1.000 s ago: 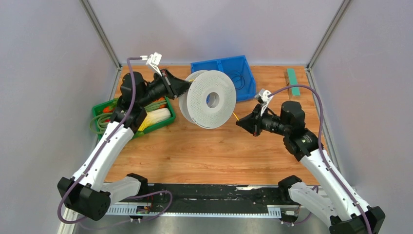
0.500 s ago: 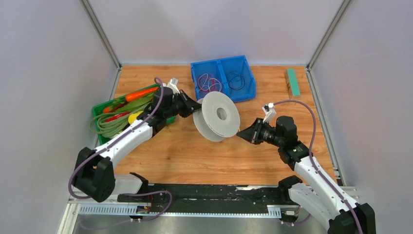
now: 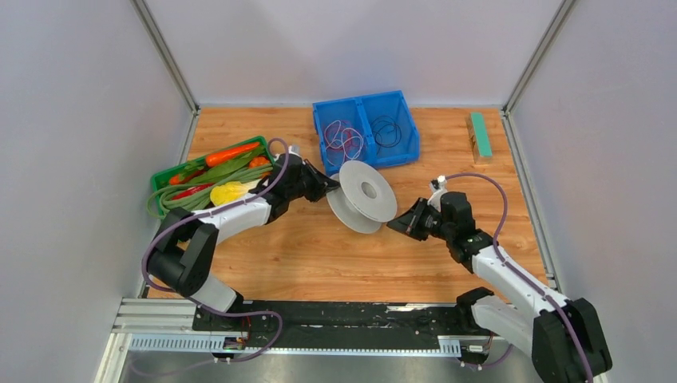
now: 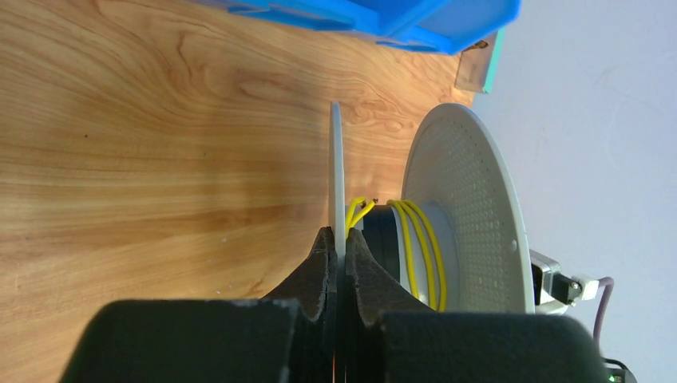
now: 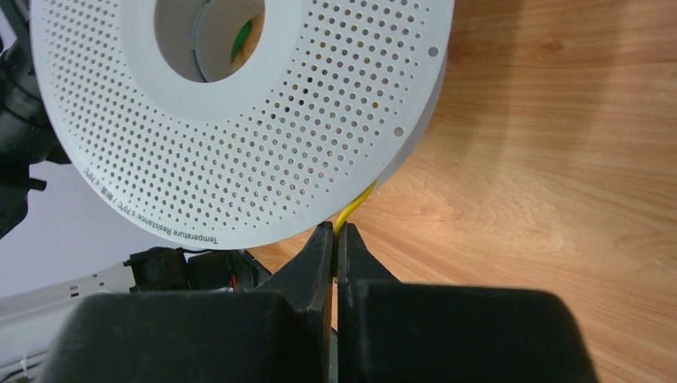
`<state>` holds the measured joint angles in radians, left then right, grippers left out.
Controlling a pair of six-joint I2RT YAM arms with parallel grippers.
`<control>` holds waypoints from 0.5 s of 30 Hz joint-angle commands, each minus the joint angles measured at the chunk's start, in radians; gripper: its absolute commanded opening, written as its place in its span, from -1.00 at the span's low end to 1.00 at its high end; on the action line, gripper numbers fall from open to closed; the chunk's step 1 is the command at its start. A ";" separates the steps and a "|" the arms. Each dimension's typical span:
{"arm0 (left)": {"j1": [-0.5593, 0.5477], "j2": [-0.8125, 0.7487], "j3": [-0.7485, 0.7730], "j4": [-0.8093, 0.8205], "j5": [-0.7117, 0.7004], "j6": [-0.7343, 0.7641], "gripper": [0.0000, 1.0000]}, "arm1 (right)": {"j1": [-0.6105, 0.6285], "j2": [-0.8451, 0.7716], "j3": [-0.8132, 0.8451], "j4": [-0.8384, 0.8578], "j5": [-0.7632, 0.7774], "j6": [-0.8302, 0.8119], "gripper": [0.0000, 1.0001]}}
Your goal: Wrap the cables
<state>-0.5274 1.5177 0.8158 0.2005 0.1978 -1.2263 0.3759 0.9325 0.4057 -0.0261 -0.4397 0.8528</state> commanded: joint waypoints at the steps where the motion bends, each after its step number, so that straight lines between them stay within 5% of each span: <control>1: -0.032 0.025 0.002 0.123 -0.015 -0.036 -1.00 | -0.003 0.086 0.021 0.143 0.036 0.077 -1.00; 15: -0.129 0.130 -0.003 0.048 -0.132 -0.096 -1.00 | -0.002 0.284 0.110 0.215 0.024 0.088 -1.00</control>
<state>-0.6056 1.6268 0.8108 0.2817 0.0486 -1.3231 0.3763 1.2034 0.4252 0.0711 -0.4324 0.9463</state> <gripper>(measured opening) 0.026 0.011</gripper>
